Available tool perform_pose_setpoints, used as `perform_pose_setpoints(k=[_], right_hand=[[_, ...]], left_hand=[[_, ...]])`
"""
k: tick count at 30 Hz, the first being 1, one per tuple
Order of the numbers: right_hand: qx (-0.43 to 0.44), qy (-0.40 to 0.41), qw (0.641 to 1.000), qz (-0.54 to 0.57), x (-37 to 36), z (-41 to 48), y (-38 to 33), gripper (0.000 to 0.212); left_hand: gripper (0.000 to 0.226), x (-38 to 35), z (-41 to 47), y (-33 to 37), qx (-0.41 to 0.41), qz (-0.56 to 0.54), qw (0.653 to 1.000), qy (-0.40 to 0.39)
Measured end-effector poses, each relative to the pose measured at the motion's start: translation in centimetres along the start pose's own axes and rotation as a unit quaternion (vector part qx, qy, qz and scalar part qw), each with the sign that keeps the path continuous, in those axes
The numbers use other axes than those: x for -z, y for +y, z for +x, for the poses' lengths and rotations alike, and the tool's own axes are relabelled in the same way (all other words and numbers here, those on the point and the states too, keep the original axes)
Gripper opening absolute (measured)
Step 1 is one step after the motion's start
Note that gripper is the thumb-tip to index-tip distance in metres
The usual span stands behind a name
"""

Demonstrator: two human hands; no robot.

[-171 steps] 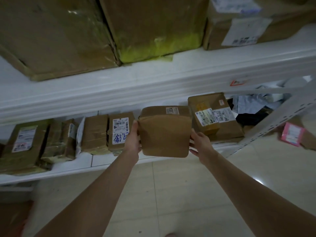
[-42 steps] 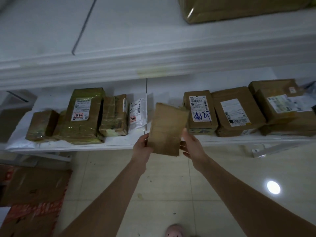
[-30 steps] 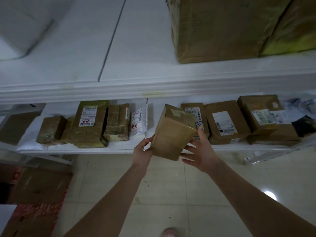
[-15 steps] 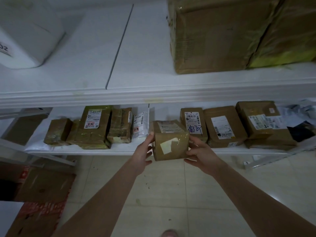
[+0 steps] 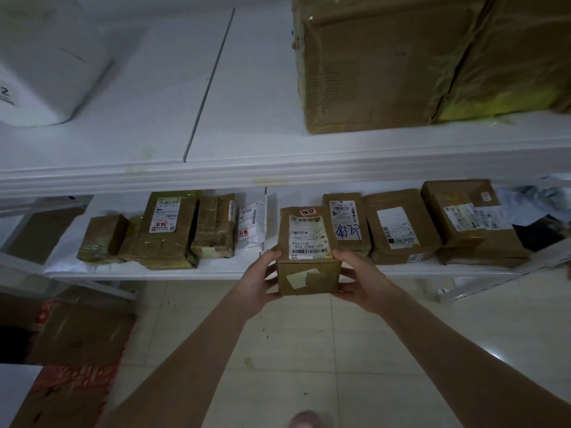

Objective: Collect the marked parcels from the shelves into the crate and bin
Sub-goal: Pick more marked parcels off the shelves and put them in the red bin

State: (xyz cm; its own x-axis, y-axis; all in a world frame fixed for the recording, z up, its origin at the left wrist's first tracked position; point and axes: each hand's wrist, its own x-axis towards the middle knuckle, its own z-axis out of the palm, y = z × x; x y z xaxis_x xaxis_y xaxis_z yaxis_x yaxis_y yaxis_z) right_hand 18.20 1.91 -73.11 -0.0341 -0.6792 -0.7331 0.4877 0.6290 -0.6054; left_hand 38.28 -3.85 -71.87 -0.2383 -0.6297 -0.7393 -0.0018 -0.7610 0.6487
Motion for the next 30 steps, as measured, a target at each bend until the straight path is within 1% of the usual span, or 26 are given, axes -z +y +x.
perform_pose_setpoints(k=[1, 2, 3, 4, 5, 7, 9, 11, 12, 13, 14, 15, 17, 18, 20, 21, 22, 23, 24, 25, 27, 28, 29, 30], right_hand=[[0.007, 0.0, 1.0, 0.015, -0.2, 0.0, 0.1, 0.036], [0.017, 0.003, 0.999, 0.037, -0.5, 0.0, 0.1, 0.031], [0.029, 0.008, 0.998, 0.063, -1.0, 0.0, 0.2, 0.028], [0.039, 0.014, 0.996, 0.085, -1.5, 0.0, 0.3, 0.029], [0.049, 0.019, 0.994, 0.099, -2.0, 0.1, 0.5, 0.032], [0.06, 0.015, 0.992, 0.107, -3.0, 0.2, 1.0, 0.045], [0.059, -0.01, 0.992, 0.113, -3.4, 0.4, 1.7, 0.054], [0.05, -0.031, 0.994, 0.093, -3.7, 0.1, 1.9, 0.059], [0.047, -0.032, 0.996, 0.065, -3.7, -0.1, 1.9, 0.061], [0.049, -0.018, 0.998, 0.023, -3.6, -0.3, 1.9, 0.066], [0.064, 0.013, 0.998, -0.019, -3.3, -0.4, 1.9, 0.07], [0.098, 0.058, 0.992, -0.051, -2.8, -0.3, 1.9, 0.071], [0.186, 0.127, 0.969, -0.099, -1.9, -0.3, 1.5, 0.063], [0.213, 0.153, 0.955, -0.137, -1.5, -0.3, 1.2, 0.067], [0.215, 0.189, 0.929, -0.234, -0.8, 0.1, 0.5, 0.09], [0.209, 0.191, 0.918, -0.278, -0.6, 0.4, 0.2, 0.095], [0.203, 0.175, 0.913, -0.307, -0.6, 0.4, -0.1, 0.094], [0.192, 0.149, 0.917, -0.317, -0.6, 0.4, -0.4, 0.09], [0.181, 0.115, 0.927, -0.308, -0.6, 0.4, -0.5, 0.083], [0.168, 0.083, 0.94, -0.286, -0.6, 0.3, -0.7, 0.072], [0.131, 0.039, 0.964, -0.23, -0.8, -0.3, -0.8, 0.048], [0.12, 0.037, 0.97, -0.209, -0.9, -0.6, -0.6, 0.042], [0.113, 0.042, 0.975, -0.188, -1.0, -0.8, -0.3, 0.038], [0.105, 0.043, 0.98, -0.164, -1.2, -0.9, -0.1, 0.035]], left_hand=[[0.049, -0.1, 0.1, 0.0, -0.007, -0.014, 1.0, 0.006], [0.071, -0.1, 0.3, -0.2, -0.008, -0.029, 0.999, 0.02], [0.089, -0.3, 0.3, -0.3, 0.002, -0.047, 0.998, 0.036], [0.094, -0.7, 0.3, -0.6, 0.014, -0.063, 0.997, 0.046], [0.093, -1.1, 0.2, -0.9, 0.028, -0.078, 0.995, 0.046], [0.084, -2.5, -0.4, -1.3, 0.054, -0.091, 0.994, 0.001], [0.07, -3.7, -0.7, -1.4, 0.063, -0.091, 0.993, -0.032], [0.049, -4.2, -0.7, -1.0, 0.056, -0.082, 0.995, -0.015], [0.043, -4.2, -0.5, -0.9, 0.053, -0.074, 0.996, 0.001], [0.043, -4.0, -0.3, -0.6, 0.051, -0.067, 0.996, 0.014], [0.048, -3.7, -0.2, -0.4, 0.044, -0.055, 0.997, 0.028], [0.054, -3.1, -0.1, -0.1, 0.033, -0.035, 0.998, 0.041], [0.057, -1.6, 0.2, 0.5, 0.011, 0.018, 0.998, 0.054], [0.053, -0.8, 0.2, 1.0, 0.007, 0.04, 0.998, 0.054], [0.041, 0.4, -0.1, 2.0, 0.006, 0.069, 0.997, 0.046], [0.037, 0.8, -0.2, 2.5, 0.005, 0.086, 0.996, 0.039], [0.033, 1.0, -0.5, 2.9, 0.007, 0.107, 0.994, 0.029], [0.03, 1.1, -0.6, 3.3, 0.007, 0.127, 0.992, 0.015], [0.029, 1.0, -0.6, 3.6, 0.005, 0.143, 0.99, 0.004], [0.034, 0.9, -0.5, 3.9, -0.004, 0.154, 0.988, 0.0], [0.061, 0.5, -0.3, 4.1, -0.044, 0.135, 0.989, 0.03], [0.074, 0.2, -0.3, 4.1, -0.072, 0.105, 0.99, 0.053], [0.081, -0.1, -0.1, 4.0, -0.102, 0.072, 0.99, 0.068], [0.083, -0.5, -0.2, 3.8, -0.12, 0.041, 0.99, 0.064]])
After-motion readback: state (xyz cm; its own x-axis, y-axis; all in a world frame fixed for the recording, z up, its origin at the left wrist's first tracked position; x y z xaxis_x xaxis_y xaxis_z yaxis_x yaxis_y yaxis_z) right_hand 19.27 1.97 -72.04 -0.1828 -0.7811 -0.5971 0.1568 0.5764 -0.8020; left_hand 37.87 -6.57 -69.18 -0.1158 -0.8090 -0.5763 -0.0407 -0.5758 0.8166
